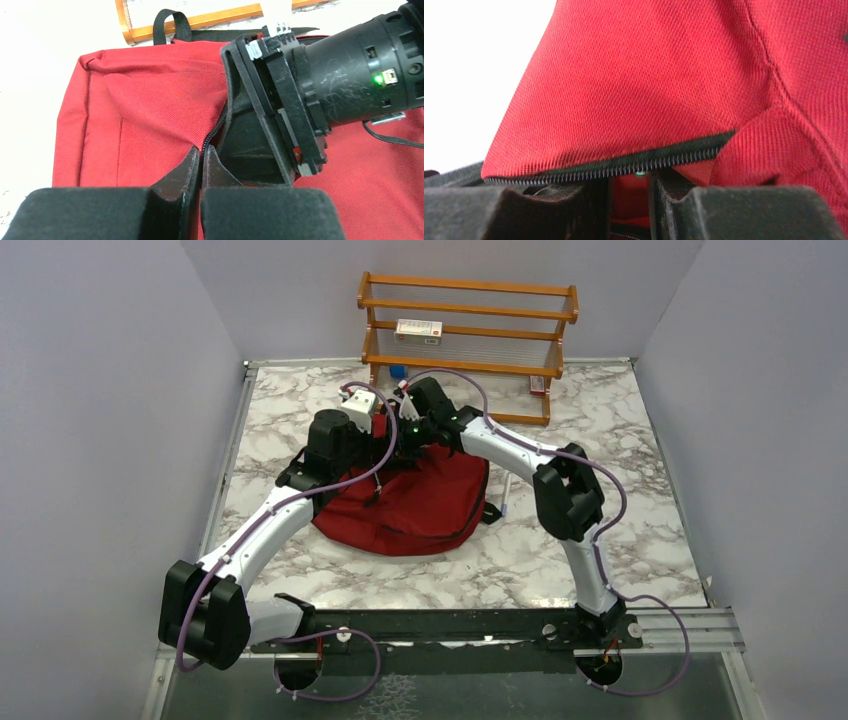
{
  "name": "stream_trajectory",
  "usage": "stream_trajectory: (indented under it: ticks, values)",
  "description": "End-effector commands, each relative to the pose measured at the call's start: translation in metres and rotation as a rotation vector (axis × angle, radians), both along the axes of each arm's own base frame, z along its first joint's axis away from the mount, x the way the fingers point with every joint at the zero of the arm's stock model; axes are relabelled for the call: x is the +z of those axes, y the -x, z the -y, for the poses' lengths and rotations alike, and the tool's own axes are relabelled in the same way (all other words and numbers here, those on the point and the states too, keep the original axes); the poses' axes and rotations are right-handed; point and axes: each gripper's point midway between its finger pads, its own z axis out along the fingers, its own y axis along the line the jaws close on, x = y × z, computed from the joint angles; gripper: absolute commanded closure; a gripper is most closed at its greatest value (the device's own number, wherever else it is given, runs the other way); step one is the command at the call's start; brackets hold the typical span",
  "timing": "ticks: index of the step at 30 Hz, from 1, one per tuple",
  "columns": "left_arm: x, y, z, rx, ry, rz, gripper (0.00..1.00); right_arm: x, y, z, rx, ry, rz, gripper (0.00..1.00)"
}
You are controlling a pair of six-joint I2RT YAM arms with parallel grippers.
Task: Pack the student bag
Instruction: Place the stationery in the student bag, then pick up the stationery from the center of the board.
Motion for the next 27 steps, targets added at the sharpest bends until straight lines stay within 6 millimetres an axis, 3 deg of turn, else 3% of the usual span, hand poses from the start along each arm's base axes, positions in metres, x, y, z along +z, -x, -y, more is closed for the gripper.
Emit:
stream_trajectory:
  ticks: [1,5,7,13,17,22,27]
  values:
    - [0.019,-0.004,0.003,-0.016,0.021,0.056,1.0,0.035,-0.002,0.008,-0.016,-0.015,0.126,0.66]
    - [0.019,-0.004,0.003,-0.017,0.021,0.055,1.0,0.049,0.0,0.026,-0.037,0.028,0.2,0.66]
    - [0.02,-0.004,0.002,-0.013,0.02,0.058,1.0,0.066,0.002,0.04,-0.062,0.04,0.265,0.66]
    - [0.022,-0.005,-0.002,0.011,0.021,0.064,1.0,0.094,0.008,0.101,-0.229,0.123,0.447,0.66]
    - [0.02,-0.005,-0.002,0.012,0.02,0.059,1.0,0.109,0.004,0.16,-0.438,0.241,0.551,0.59]
    - [0.017,-0.006,0.001,0.004,0.021,0.047,1.0,0.101,0.009,0.236,-0.665,0.45,0.591,0.43]
    - [0.014,-0.006,0.001,0.001,0.02,0.038,1.0,0.059,0.018,0.288,-0.724,0.555,0.448,0.41]
